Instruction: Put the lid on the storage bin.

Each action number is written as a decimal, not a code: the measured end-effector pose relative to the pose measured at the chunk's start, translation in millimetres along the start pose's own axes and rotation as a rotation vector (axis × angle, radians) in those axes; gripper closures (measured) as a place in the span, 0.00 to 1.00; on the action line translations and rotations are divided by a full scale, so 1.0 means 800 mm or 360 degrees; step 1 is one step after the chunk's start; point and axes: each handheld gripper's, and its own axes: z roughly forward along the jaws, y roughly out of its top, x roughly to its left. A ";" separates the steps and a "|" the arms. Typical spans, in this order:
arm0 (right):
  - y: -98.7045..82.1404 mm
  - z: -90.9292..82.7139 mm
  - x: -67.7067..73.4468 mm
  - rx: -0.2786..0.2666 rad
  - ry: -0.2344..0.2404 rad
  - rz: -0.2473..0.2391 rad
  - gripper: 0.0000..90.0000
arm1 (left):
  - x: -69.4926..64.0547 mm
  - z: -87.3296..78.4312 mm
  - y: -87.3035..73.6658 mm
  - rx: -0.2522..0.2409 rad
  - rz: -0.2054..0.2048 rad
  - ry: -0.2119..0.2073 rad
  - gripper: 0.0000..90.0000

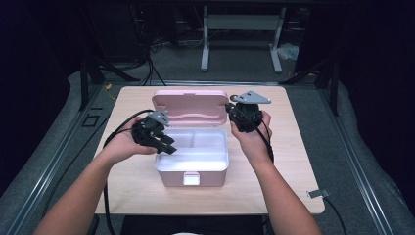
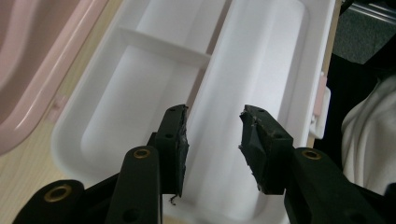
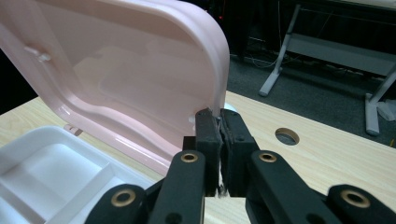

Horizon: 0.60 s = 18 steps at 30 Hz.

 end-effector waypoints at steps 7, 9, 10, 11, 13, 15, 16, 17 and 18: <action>-0.006 -0.009 0.006 0.0001 -0.0003 -0.0031 0.97 | 0.016 -0.037 -0.029 -0.0113 -0.0128 0.0137 0.61; -0.008 -0.013 0.008 -0.0003 -0.0018 -0.0042 0.97 | 0.020 -0.045 -0.034 -0.0159 -0.0164 0.0192 0.59; -0.009 -0.014 0.008 -0.0004 -0.0003 -0.0041 0.97 | 0.023 -0.048 -0.036 -0.0181 -0.0187 0.0204 0.58; -0.010 -0.015 0.009 -0.0005 -0.0006 -0.0048 0.97 | 0.026 -0.051 -0.039 -0.0200 -0.0215 0.0212 0.56; -0.012 -0.017 0.010 -0.0009 0.0003 -0.0051 0.97 | 0.033 -0.057 -0.043 -0.0227 -0.0250 0.0218 0.57; -0.013 -0.019 0.011 0.0000 -0.0001 -0.0054 0.96 | 0.039 -0.060 -0.046 -0.0244 -0.0296 0.0210 0.56; -0.013 -0.019 0.011 0.0001 0.0002 -0.0053 0.96 | 0.043 -0.061 -0.046 -0.0252 -0.0306 0.0216 0.56; -0.013 -0.020 0.010 0.0000 0.0008 -0.0057 0.96 | 0.046 -0.062 -0.046 -0.0273 -0.0304 0.0239 0.56; -0.013 -0.020 0.010 0.0000 0.0013 -0.0059 0.96 | 0.052 -0.063 -0.046 -0.0282 -0.0335 0.0286 0.50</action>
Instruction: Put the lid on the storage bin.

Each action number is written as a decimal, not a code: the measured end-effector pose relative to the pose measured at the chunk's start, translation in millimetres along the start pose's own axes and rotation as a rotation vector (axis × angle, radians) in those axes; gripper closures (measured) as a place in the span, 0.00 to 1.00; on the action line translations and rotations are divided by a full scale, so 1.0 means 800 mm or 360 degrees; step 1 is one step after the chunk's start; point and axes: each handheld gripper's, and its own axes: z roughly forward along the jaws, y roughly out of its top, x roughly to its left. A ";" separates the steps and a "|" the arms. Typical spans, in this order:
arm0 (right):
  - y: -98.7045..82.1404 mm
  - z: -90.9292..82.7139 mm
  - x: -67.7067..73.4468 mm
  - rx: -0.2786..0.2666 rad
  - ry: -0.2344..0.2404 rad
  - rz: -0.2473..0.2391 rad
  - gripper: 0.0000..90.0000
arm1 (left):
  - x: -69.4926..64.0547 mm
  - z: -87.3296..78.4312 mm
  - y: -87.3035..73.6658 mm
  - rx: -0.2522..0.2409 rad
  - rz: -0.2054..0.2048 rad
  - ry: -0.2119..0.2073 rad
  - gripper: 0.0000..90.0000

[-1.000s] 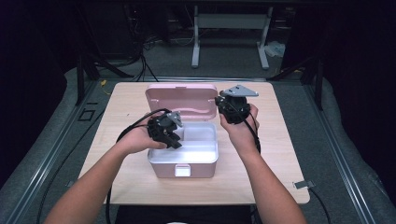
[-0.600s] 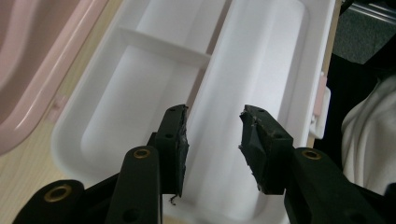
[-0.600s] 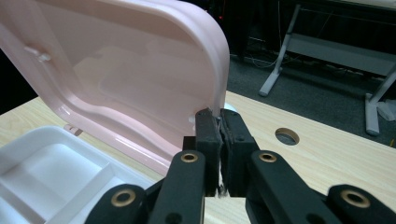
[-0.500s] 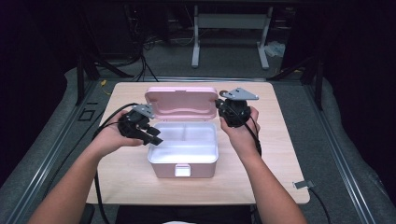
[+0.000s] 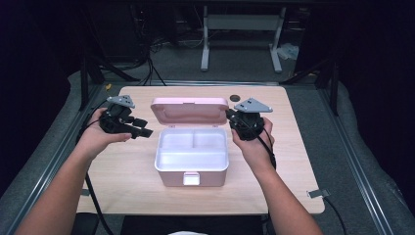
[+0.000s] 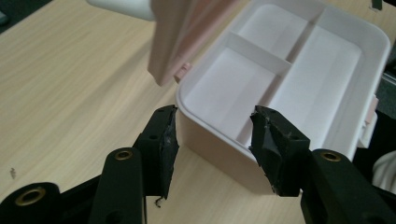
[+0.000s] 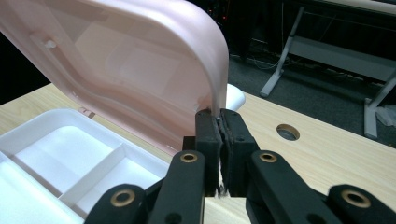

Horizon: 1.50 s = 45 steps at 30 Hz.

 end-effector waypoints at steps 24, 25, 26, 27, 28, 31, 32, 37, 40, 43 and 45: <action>-0.007 -0.004 -0.002 -0.0022 0.0050 -0.0011 0.96 | 0.023 -0.004 0.054 -0.0203 -0.0138 0.0021 0.78; -0.007 -0.005 -0.002 -0.0021 0.0052 -0.0013 0.96 | 0.022 -0.004 0.055 -0.0198 -0.0131 0.0025 0.78; -0.007 -0.005 -0.002 -0.0014 0.0052 -0.0007 0.95 | 0.022 -0.004 0.055 -0.0198 -0.0131 0.0025 0.78; -0.008 -0.005 -0.003 -0.0012 0.0052 -0.0011 0.95 | 0.022 -0.004 0.056 -0.0191 -0.0113 0.0021 0.79; -0.008 -0.005 -0.003 -0.0013 0.0054 -0.0012 0.95 | 0.022 -0.004 0.056 -0.0191 -0.0113 0.0021 0.79; -0.008 -0.006 -0.003 -0.0010 0.0061 -0.0011 0.94 | 0.020 -0.005 0.055 -0.0184 -0.0082 -0.0002 0.83; -0.008 -0.006 -0.003 -0.0010 0.0061 -0.0011 0.94 | 0.020 -0.005 0.055 -0.0184 -0.0082 -0.0002 0.84; -0.014 -0.007 -0.002 -0.0012 0.0104 -0.0014 0.91 | 0.014 -0.005 0.051 -0.0176 -0.0062 -0.0056 0.87; -0.018 -0.008 -0.001 -0.0006 0.0115 -0.0018 0.90 | 0.011 -0.005 0.048 -0.0181 -0.0048 -0.0061 0.87; -0.023 -0.011 0.000 0.0000 0.0122 -0.0019 0.89 | 0.007 -0.006 0.043 -0.0176 -0.0044 -0.0085 0.88; -0.028 -0.015 0.001 -0.0009 0.0150 -0.0026 0.88 | 0.004 -0.006 0.040 -0.0168 -0.0035 -0.0093 0.89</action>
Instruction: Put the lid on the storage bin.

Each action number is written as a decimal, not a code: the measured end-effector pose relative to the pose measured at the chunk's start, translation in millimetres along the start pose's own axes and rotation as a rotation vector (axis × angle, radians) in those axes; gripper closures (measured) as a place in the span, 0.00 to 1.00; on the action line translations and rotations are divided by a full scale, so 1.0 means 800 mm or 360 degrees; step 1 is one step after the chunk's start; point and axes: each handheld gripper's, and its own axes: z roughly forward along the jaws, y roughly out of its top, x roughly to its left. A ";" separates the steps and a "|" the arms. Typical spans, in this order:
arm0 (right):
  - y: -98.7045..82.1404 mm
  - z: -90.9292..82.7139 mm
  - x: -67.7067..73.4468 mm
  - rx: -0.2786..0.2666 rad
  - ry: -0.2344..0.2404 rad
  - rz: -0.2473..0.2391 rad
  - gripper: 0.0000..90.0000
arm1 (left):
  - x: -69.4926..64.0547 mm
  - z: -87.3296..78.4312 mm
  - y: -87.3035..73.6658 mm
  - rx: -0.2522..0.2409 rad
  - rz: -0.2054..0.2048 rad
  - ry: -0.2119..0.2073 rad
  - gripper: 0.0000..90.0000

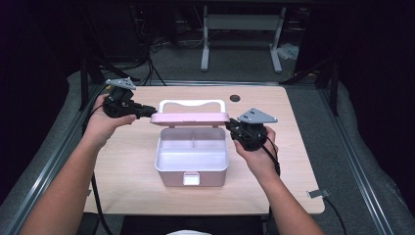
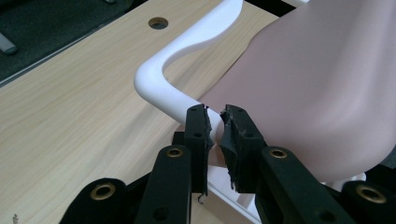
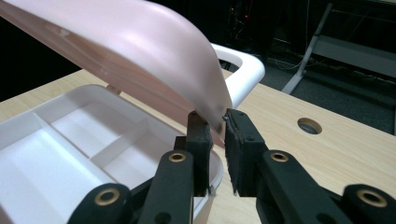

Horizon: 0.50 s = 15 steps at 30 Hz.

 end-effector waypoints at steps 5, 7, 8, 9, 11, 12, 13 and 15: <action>-0.009 -0.006 0.004 0.0019 0.0014 -0.0015 0.87 | -0.006 0.003 -0.006 0.0022 0.0037 -0.0017 0.90; -0.013 -0.009 0.006 0.0036 -0.0002 -0.0035 0.87 | -0.008 0.003 -0.010 0.0020 0.0037 -0.0029 0.90; -0.015 -0.011 0.008 0.0044 -0.0003 -0.0038 0.86 | -0.009 0.004 -0.013 0.0019 0.0034 -0.0037 0.90; -0.015 -0.011 0.008 0.0044 -0.0003 -0.0038 0.86 | -0.009 0.004 -0.013 0.0019 0.0034 -0.0037 0.90; -0.025 -0.016 0.010 0.0028 0.0045 -0.0042 0.85 | -0.012 0.006 -0.020 0.0023 0.0041 -0.0063 0.90; -0.029 -0.019 0.012 0.0050 0.0025 -0.0039 0.85 | -0.013 0.006 -0.023 0.0026 0.0041 -0.0069 0.90; -0.033 -0.019 0.012 0.0020 0.0102 -0.0028 0.85 | -0.015 0.007 -0.026 0.0027 0.0040 -0.0081 0.90; -0.042 -0.024 0.017 0.0061 0.0060 -0.0041 0.84 | -0.018 0.010 -0.032 0.0032 0.0039 -0.0102 0.90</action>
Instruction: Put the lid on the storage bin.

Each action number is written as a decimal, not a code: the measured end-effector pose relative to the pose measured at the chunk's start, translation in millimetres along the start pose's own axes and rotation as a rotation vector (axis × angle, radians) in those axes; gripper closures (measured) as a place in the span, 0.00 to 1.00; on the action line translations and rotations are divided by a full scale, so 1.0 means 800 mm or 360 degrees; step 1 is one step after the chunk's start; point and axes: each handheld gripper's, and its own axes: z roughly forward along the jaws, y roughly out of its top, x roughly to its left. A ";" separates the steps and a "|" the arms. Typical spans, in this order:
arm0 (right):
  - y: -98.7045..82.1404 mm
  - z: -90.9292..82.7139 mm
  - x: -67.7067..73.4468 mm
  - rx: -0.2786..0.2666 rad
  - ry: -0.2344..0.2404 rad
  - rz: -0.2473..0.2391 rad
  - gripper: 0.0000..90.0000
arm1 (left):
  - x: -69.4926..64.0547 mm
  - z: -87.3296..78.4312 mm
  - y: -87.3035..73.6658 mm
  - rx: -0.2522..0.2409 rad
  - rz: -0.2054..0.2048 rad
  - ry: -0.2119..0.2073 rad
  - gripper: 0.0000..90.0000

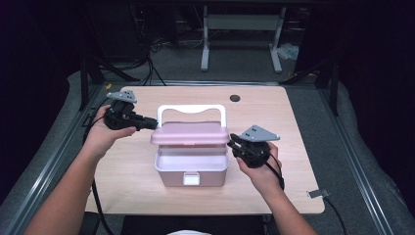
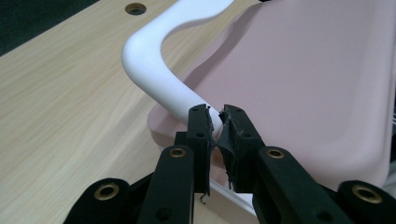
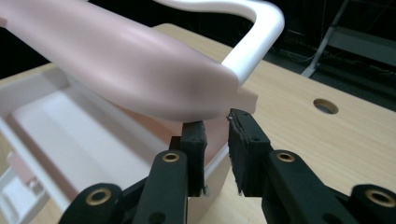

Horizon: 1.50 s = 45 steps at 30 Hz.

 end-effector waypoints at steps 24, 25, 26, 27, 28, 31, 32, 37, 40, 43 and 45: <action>-0.049 -0.015 0.007 0.0069 0.0075 0.0065 0.83 | -0.026 0.017 -0.028 0.0093 0.0075 -0.0038 0.89; -0.049 -0.015 0.007 0.0069 0.0075 0.0065 0.83 | -0.025 0.018 -0.031 0.0096 0.0057 -0.0047 0.89; -0.049 -0.018 0.006 0.0093 0.0033 0.0059 0.83 | -0.025 0.018 -0.033 0.0097 0.0051 -0.0043 0.89; -0.050 -0.018 0.006 0.0095 0.0033 0.0065 0.82 | -0.024 0.017 -0.037 0.0087 0.0042 -0.0038 0.88; -0.050 -0.018 0.006 0.0095 0.0033 0.0065 0.82 | -0.024 0.017 -0.037 0.0087 0.0042 -0.0038 0.88; -0.051 -0.019 0.002 0.0095 0.0026 0.0073 0.81 | -0.021 0.012 -0.046 0.0080 0.0018 -0.0029 0.87; -0.051 -0.018 0.000 0.0098 0.0019 0.0079 0.81 | -0.020 0.011 -0.049 0.0076 0.0007 -0.0025 0.87; -0.054 -0.014 -0.015 0.0129 -0.0023 0.0103 0.75 | -0.009 0.005 -0.065 0.0060 -0.0048 0.0061 0.81; -0.054 -0.011 -0.024 0.0154 -0.0051 0.0128 0.71 | -0.004 0.003 -0.075 0.0059 -0.0079 0.0115 0.77; -0.056 -0.008 -0.034 0.0161 -0.0079 0.0164 0.68 | 0.001 0.005 -0.085 0.0081 -0.0106 0.0158 0.74; -0.059 -0.004 -0.042 0.0182 -0.0098 0.0179 0.66 | 0.004 0.008 -0.092 0.0089 -0.0116 0.0179 0.70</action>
